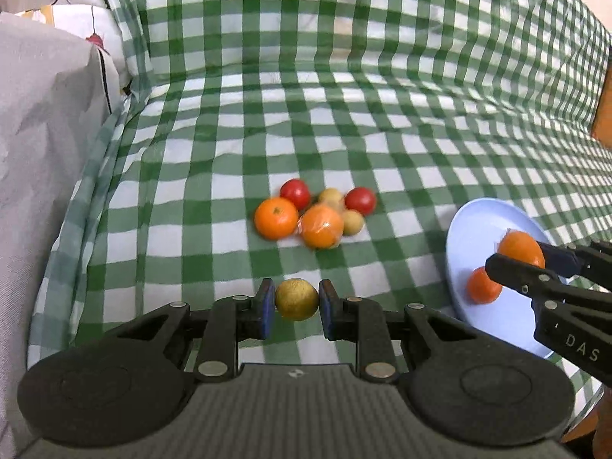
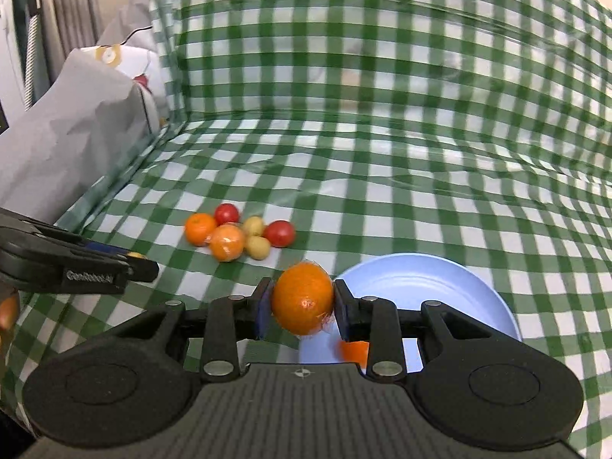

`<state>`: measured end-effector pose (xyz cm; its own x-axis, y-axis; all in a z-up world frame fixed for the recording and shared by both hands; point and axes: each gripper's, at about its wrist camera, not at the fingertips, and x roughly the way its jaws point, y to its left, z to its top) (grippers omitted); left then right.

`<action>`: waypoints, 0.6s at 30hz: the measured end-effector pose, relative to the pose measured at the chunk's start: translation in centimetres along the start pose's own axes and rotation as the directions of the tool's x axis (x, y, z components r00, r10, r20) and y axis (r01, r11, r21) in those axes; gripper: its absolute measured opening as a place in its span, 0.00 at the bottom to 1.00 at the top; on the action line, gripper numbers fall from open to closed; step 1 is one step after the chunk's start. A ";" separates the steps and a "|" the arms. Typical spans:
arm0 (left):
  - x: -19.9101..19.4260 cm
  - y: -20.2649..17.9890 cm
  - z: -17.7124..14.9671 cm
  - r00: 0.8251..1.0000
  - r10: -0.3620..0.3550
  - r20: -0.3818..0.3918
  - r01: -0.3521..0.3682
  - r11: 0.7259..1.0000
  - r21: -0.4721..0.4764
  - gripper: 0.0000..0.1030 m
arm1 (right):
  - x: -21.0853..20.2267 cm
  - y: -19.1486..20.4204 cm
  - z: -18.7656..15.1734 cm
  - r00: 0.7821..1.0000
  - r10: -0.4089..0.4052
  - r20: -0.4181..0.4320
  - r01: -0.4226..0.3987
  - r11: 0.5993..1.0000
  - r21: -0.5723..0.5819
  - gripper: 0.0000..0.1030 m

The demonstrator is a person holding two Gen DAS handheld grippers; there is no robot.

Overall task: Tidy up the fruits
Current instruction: 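Carry the tangerine over the blue plate with the right tool while the left tool holds the yellow fruit, then lower the tangerine and yellow fruit onto the plate, opening both tools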

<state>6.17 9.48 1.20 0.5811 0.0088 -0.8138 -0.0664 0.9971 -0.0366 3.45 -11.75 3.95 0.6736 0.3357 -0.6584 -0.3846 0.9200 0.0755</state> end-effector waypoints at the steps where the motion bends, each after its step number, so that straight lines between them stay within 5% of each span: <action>1: 0.0 -0.2 0.1 1.000 -0.003 0.006 0.003 1.000 -0.001 0.26 | 0.0 -0.2 -0.1 1.000 -0.004 0.002 0.004 1.000 0.002 0.34; 18: 0.5 -3.1 0.6 0.998 -0.034 0.051 0.034 0.999 0.014 0.26 | -0.7 -4.4 -1.0 0.998 -0.059 0.019 0.058 0.998 0.036 0.34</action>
<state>7.17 6.46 1.27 0.6234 -0.0215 -0.7816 -0.0358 0.9978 -0.0560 4.05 -16.21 3.34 0.7068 0.2851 -0.6475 -0.3223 0.9445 0.0641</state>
